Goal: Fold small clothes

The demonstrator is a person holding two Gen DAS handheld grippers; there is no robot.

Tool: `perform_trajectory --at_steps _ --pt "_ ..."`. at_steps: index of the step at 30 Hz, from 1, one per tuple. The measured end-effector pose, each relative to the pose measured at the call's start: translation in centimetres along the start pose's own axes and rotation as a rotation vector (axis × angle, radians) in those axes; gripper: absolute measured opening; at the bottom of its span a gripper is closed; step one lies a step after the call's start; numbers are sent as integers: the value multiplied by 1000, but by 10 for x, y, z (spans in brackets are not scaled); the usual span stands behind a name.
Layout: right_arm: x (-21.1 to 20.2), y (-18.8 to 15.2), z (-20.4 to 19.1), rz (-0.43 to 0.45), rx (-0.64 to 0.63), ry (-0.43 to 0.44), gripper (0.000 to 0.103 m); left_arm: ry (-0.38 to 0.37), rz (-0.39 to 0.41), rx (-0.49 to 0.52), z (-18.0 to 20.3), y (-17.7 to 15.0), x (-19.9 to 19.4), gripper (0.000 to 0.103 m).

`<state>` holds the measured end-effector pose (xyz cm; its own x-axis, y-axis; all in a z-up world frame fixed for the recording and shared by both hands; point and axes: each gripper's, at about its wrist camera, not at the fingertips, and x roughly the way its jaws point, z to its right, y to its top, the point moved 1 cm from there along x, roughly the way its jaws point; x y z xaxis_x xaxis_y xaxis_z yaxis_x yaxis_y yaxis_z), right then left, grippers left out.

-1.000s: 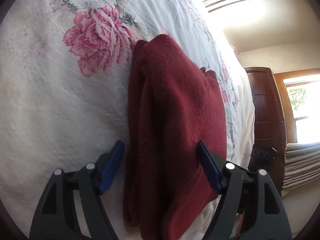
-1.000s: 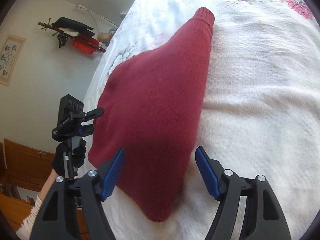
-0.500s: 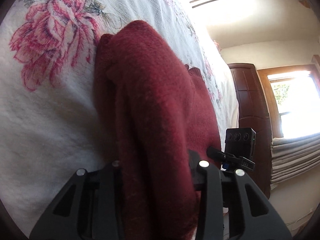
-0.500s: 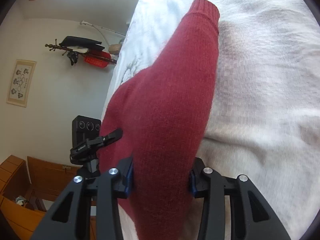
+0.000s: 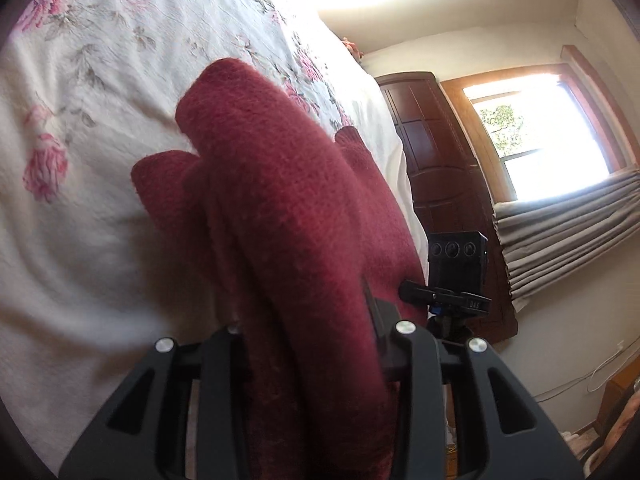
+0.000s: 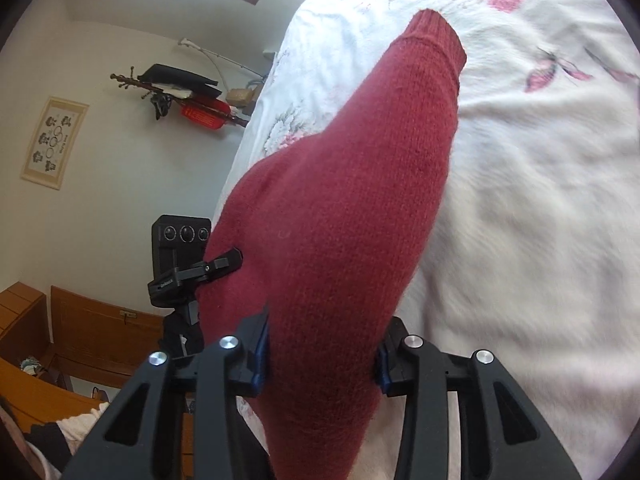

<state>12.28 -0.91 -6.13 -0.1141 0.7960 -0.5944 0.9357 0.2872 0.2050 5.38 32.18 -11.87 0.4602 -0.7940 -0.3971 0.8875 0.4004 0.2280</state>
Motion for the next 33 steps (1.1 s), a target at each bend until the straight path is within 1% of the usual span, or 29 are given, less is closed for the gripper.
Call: perform_trajectory --at_steps 2,4,6,7,8,9,10,11,12,13,15,17,19,21,23,25,26,27,28,30,32,33 --pt "-4 -21 18 -3 45 -21 41 14 -32 -25 -6 -22 19 32" --pt "2 -38 39 -19 77 -60 41 56 -60 -24 -15 -40 36 33" --pt "15 -51 63 -40 119 -90 44 102 -76 -43 -34 -53 49 34" --pt "21 -56 74 -44 137 -99 46 103 -76 -53 -44 -56 52 35" --pt "25 -59 82 -31 167 -75 48 86 -65 -67 -52 -59 54 38" --pt "26 -60 85 -14 174 -51 48 74 -54 -72 -54 -58 54 38" --pt "24 -61 85 -2 163 -55 49 75 -51 -70 -54 -60 53 38" --pt "24 -61 79 7 143 -81 53 92 -51 -58 -50 -60 52 40" --pt "23 -62 72 11 120 -111 59 117 -53 -37 -41 -64 53 42" --pt "20 -66 66 14 100 -145 60 148 -55 -13 -33 -65 51 43" --pt "12 -75 58 24 75 -191 66 210 -57 35 -20 -65 39 47" --pt "6 -87 51 24 64 -236 67 287 -52 94 -9 -68 22 48" --pt "0 -103 46 24 61 -257 67 324 -27 118 1 -75 6 50" --pt "-2 -117 42 22 78 -249 67 339 9 122 9 -88 -7 51" --pt "-1 -131 39 22 85 -252 67 385 47 155 19 -103 -15 51" --pt "3 -137 38 13 90 -262 66 423 79 182 28 -113 -17 52" --pt "5 -139 40 11 98 -260 64 432 88 180 30 -117 -18 52" --pt "8 -141 42 10 114 -247 56 441 93 180 31 -120 -16 52" --pt "14 -135 40 12 129 -245 51 454 102 178 40 -127 -6 52" --pt "13 -137 43 29 146 -240 33 499 103 192 40 -133 -3 52" --pt "12 -136 43 47 158 -223 25 569 87 213 37 -136 5 52" --pt "10 -138 43 47 157 -244 24 588 76 212 31 -136 6 51"
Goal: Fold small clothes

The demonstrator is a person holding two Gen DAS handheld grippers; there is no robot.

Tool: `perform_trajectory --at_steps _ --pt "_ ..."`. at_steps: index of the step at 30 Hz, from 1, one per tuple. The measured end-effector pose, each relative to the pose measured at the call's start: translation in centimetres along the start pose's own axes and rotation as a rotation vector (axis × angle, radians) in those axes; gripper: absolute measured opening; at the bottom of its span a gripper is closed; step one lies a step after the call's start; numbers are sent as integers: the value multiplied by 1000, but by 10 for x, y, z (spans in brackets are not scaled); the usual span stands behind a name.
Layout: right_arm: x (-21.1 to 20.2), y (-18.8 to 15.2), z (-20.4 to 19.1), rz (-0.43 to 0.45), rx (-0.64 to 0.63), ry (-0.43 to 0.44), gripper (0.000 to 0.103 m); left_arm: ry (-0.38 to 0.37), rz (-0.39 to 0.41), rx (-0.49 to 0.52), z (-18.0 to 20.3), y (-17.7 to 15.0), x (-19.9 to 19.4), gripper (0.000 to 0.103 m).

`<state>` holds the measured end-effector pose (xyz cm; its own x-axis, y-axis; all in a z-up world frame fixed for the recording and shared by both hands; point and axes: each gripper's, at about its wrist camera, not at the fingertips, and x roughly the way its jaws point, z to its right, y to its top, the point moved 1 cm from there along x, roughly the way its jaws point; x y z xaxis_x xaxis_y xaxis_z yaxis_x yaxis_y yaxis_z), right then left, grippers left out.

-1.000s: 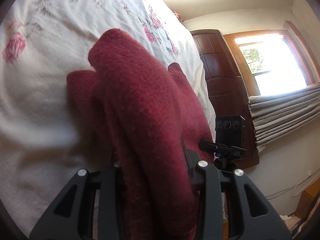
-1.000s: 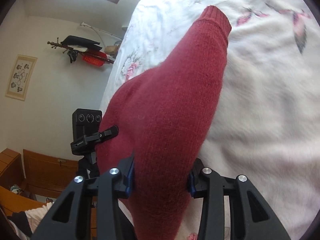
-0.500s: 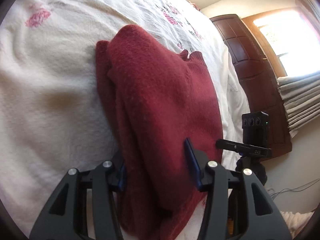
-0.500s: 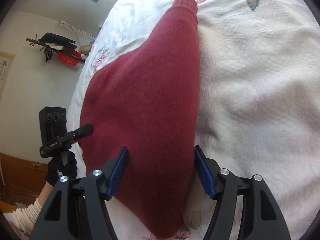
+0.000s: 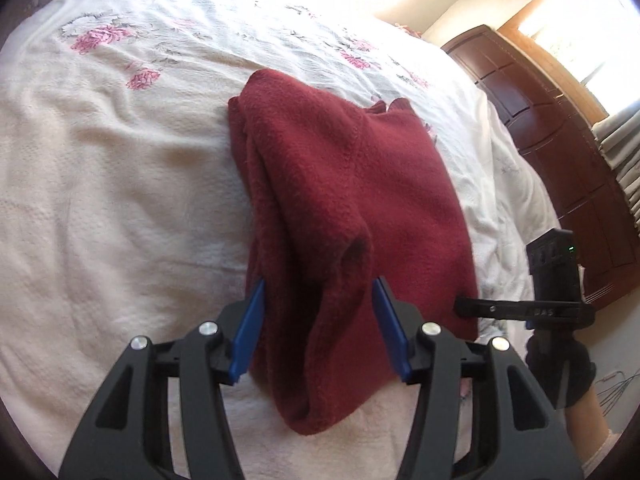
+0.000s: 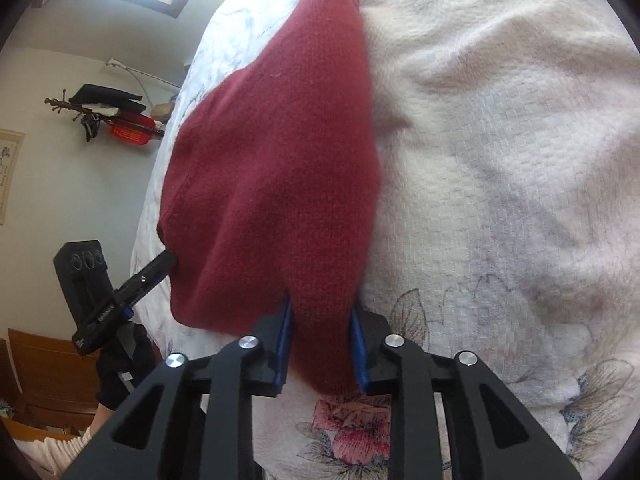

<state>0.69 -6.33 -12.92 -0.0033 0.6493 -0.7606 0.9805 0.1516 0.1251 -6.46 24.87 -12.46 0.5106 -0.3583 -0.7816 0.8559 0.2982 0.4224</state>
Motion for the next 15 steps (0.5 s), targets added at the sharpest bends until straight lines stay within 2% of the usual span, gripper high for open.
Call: perform_trajectory --at_steps 2,4,8,11,13,15 --pt "2 1 0 -6 -16 -64 23 47 -34 -2 -9 -4 13 52" --pt "9 2 -4 -9 -43 -120 24 42 -51 -26 -22 -8 21 54" --pt "17 4 -7 2 -27 -141 30 43 -48 -46 -25 -8 20 56" --pt "7 1 -20 38 -46 -198 49 96 -43 -21 -18 -12 3 57" --pt "-6 -6 -31 82 -97 -291 59 152 -19 -4 -6 -12 -12 62" --pt "-20 -11 -46 125 -129 -354 77 170 10 0 4 -13 -31 71"
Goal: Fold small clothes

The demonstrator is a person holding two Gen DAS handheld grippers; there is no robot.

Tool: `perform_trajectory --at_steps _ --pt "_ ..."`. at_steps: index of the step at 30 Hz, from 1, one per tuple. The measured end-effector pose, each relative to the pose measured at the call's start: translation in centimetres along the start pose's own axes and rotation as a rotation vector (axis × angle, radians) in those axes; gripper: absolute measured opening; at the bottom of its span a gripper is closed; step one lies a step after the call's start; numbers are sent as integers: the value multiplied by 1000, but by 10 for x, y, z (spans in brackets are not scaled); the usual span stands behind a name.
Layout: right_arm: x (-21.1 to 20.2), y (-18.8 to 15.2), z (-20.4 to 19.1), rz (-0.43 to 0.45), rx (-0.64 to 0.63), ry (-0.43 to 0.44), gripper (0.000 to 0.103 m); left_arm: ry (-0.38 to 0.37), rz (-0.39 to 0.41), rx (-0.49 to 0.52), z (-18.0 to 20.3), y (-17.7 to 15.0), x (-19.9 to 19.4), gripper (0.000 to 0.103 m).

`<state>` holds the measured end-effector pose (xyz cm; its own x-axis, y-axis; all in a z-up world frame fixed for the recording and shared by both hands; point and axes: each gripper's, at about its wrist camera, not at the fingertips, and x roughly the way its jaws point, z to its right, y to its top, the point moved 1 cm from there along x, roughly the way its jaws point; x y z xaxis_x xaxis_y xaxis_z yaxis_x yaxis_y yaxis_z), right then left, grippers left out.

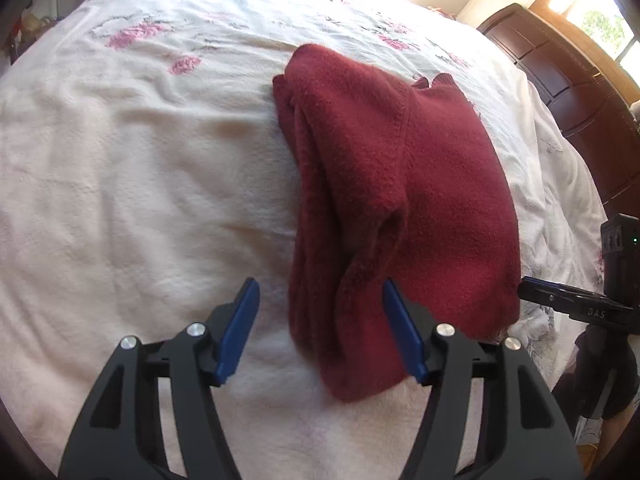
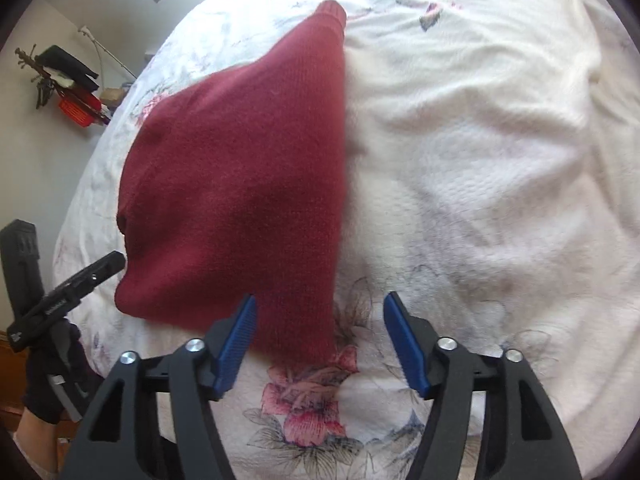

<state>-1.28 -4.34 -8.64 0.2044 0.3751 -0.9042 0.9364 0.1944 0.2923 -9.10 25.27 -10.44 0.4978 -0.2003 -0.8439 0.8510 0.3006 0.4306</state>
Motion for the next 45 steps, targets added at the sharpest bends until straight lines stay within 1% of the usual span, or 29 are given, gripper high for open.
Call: perform_trajectory --at_steps 2,3,5,8,9,10,11,14,16,18,20,23,27,29,35,45 --pt "-19 -1 -13 53 -18 -37 80 30 20 10 10 -2 -18 75" --pt "-28 -3 -19 74 -25 -62 85 56 29 21 15 -2 -27 79" --pt "-44 -4 -28 113 -40 -108 88 95 46 41 26 -6 -42 83" --pt "-70 -12 -39 175 -70 -129 92 146 68 62 40 -13 -62 88" --pt "-78 -14 -45 195 -85 -138 93 150 76 71 44 -15 -68 88" --pt "-88 -20 -39 209 -101 -158 95 153 84 74 46 -18 -74 88" --pt "-95 -23 -42 222 -115 -189 99 157 90 73 48 -20 -80 88" --pt "-110 -27 -51 262 -147 -279 99 159 111 64 55 -24 -93 88" --pt "-120 -31 -58 282 -161 -311 99 174 115 61 58 -26 -99 88" --pt "-128 -36 -61 297 -150 -339 99 177 118 58 61 -28 -106 88" --pt "-135 -38 -61 298 -136 -342 99 184 127 56 64 -30 -113 88" --pt "-143 -42 -61 301 -113 -318 99 199 144 65 71 -33 -121 88" --pt "-150 -46 -64 302 -111 -339 99 218 155 76 79 -34 -127 88" --pt "-151 -48 -66 301 -113 -329 99 220 159 73 81 -34 -129 88" --pt "-149 -53 -69 280 -115 -327 99 233 146 73 81 -38 -128 88" --pt "-137 -54 -61 233 -88 -320 99 259 119 70 78 -43 -123 88"
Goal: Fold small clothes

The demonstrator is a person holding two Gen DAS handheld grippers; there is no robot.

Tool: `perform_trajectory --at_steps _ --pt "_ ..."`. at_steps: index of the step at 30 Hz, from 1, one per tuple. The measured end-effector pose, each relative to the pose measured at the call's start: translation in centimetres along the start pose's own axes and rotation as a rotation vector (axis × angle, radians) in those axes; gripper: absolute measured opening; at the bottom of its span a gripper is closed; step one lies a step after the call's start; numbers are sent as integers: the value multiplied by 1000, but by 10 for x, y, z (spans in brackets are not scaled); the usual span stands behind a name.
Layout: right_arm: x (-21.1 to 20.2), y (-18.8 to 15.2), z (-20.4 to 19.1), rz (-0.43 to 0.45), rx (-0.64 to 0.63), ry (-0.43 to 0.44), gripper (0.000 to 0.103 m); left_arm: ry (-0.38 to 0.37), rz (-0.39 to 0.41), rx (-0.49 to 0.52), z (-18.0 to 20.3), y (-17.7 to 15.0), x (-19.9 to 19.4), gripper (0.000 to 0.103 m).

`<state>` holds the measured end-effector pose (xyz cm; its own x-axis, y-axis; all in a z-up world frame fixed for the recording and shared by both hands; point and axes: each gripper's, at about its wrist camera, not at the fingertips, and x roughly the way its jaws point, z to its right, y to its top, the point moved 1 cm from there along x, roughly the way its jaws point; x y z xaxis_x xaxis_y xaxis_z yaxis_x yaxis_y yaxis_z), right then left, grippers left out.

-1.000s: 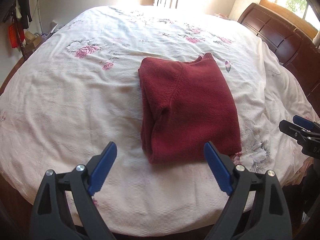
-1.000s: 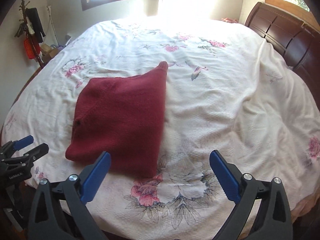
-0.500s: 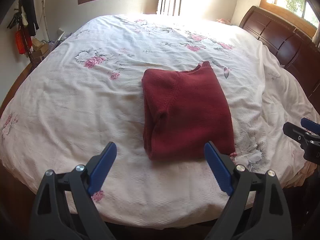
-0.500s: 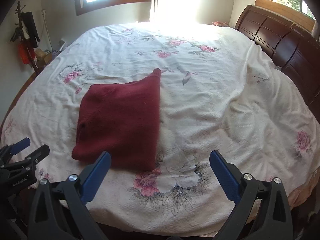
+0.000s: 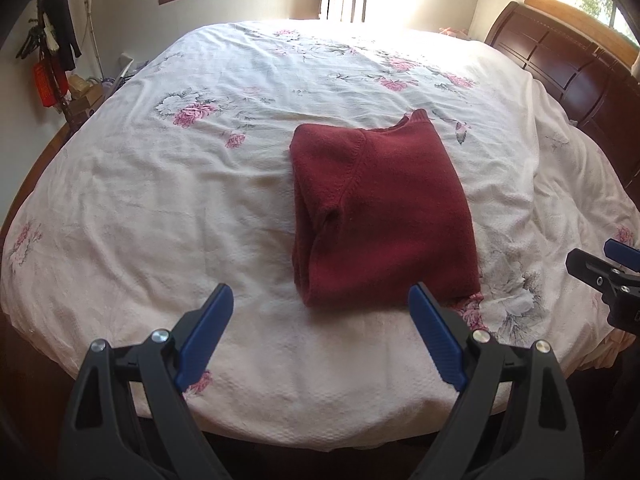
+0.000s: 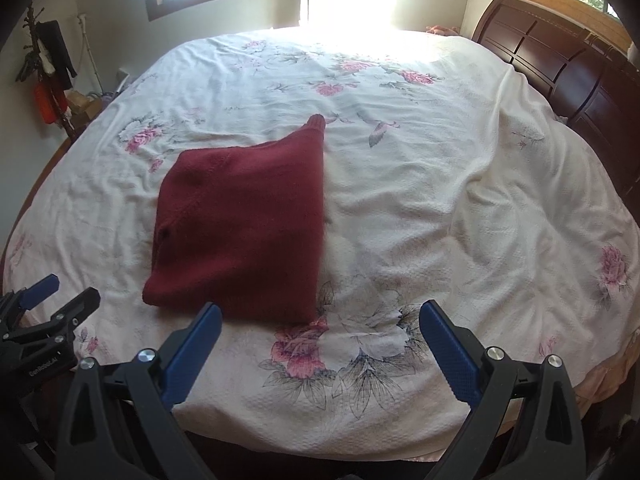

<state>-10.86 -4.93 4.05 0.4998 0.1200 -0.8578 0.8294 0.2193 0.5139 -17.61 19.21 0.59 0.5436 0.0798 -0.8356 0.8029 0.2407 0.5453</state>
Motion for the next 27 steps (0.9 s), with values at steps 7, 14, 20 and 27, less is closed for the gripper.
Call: perform_trajectory --at_steps 7,14,20,27 --pt "9 -2 2 -24 6 12 99 8 -16 5 1 -2 4 88" --pt "18 -2 6 -44 21 25 99 28 -25 16 3 -2 8 88" --pt "24 -3 9 -56 30 20 99 37 -33 13 3 -1 12 88" --pt "31 -3 16 -66 56 23 99 40 -41 16 4 -2 16 88"
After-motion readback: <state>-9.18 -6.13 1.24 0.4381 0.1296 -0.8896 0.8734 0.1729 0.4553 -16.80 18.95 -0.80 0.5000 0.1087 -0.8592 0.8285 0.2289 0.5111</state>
